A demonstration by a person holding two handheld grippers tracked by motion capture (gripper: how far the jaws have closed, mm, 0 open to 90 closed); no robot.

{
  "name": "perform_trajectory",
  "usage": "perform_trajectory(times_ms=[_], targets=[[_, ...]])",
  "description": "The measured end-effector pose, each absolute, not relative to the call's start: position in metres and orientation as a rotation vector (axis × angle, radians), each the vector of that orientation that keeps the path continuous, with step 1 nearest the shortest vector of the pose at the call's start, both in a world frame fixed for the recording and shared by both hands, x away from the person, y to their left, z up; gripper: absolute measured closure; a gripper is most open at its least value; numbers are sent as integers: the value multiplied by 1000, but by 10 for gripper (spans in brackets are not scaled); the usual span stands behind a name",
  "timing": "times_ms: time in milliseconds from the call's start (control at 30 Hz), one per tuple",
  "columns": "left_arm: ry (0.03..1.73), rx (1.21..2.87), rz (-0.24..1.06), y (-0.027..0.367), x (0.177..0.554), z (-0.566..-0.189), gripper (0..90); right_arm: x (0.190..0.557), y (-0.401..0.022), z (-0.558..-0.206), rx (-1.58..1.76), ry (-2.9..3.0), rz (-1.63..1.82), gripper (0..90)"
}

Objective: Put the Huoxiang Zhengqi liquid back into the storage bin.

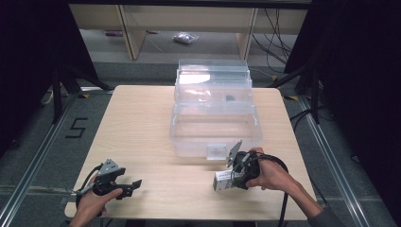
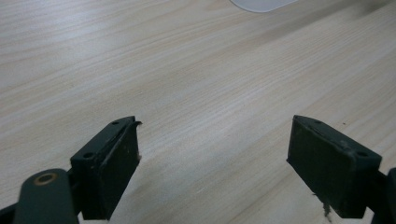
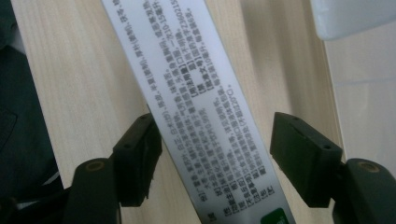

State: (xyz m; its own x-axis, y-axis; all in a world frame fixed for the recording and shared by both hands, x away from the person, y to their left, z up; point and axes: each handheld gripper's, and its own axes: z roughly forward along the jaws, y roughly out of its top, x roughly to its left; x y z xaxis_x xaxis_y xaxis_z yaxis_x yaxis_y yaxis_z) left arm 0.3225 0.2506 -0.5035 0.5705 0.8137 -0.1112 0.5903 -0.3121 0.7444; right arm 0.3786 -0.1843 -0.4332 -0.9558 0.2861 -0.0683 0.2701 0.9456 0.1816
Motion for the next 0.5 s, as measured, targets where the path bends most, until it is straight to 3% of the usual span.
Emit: perform_trajectory(times_ms=[500], targets=[[1127,2024,368,251,322,-504,159,382,-179,-435,204,3069,168,605]])
